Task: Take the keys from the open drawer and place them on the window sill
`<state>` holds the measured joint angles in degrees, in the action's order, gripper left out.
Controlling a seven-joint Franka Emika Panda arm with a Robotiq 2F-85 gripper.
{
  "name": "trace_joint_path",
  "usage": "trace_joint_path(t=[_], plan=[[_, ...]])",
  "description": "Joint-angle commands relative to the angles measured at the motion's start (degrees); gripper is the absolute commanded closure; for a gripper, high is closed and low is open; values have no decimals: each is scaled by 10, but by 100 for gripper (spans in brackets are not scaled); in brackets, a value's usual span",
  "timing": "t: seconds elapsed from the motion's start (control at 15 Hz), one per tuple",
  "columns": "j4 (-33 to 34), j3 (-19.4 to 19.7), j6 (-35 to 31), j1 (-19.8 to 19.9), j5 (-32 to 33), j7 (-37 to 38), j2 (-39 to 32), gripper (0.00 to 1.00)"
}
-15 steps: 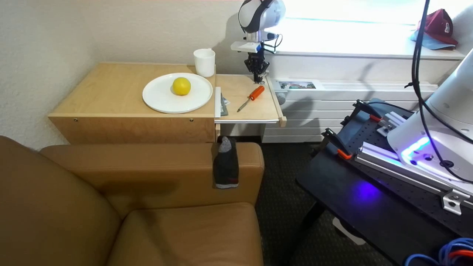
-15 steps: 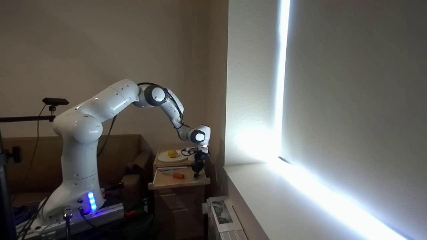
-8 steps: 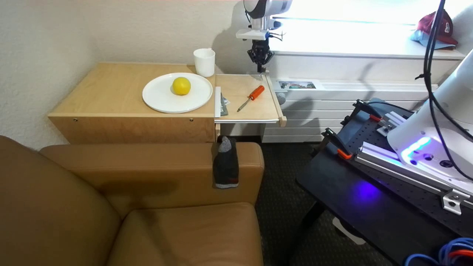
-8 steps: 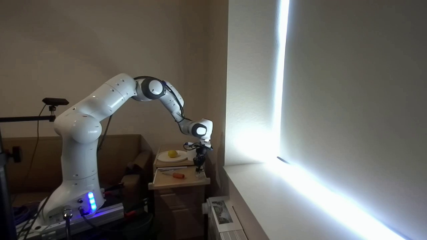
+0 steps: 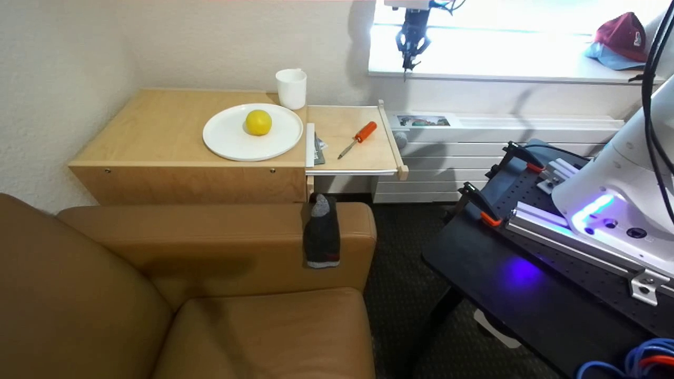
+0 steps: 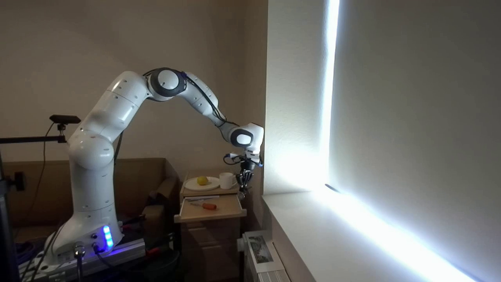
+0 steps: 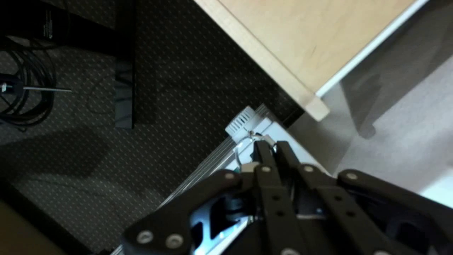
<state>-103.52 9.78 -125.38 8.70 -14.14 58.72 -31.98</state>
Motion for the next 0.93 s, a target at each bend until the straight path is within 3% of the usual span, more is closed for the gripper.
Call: trace_joint_path(t=[0.0, 0.27, 0.4, 0.47, 0.53, 0.67, 0.73, 0.8, 0.87], plan=[[-2, 27, 27, 67, -60, -20, 31, 98], [93, 63, 84, 151, -122, -7, 4, 98], [134, 49, 120, 187, -179, -25, 8, 98], [128, 41, 120, 193, -194, -61, 29, 98], [111, 64, 96, 176, -163, -31, 14, 91], [132, 60, 113, 184, -184, -48, 21, 91], [134, 57, 114, 183, -185, -48, 24, 98], [136, 61, 43, 160, -180, -16, 1, 98], [151, 62, 22, 149, -170, 10, -22, 98]])
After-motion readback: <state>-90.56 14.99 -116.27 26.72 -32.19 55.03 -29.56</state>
